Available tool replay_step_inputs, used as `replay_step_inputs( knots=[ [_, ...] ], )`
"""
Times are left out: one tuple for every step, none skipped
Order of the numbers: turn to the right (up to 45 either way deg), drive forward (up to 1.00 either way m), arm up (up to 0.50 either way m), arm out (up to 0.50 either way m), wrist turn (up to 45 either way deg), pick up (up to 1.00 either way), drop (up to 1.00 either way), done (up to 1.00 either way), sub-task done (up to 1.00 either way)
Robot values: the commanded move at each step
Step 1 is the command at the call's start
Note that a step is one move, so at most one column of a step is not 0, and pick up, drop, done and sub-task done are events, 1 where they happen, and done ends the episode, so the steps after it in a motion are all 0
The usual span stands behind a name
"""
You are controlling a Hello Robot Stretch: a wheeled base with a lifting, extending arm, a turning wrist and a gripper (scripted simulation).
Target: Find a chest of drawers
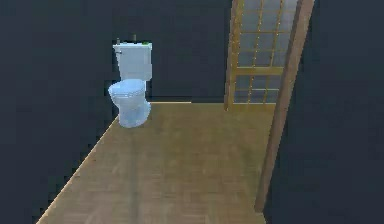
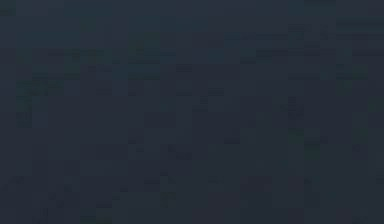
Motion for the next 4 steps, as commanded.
replay_step_inputs(
  knots=[
    [0.0, 1.0, 0.0, 0.0, 0.0, 0.0, 0.0, 0.0, 0.0],
    [0.0, 0.5, 0.0, 0.0, 0.0, 0.0, 0.0, 0.0, 0.0],
    [45.0, 0.0, 0.0, 0.0, 0.0, 0.0, 0.0, 0.0, 0.0],
    [0.0, 0.45, 0.0, 0.0, 0.0, 0.0, 0.0, 0.0, 0.0]
  ],
)
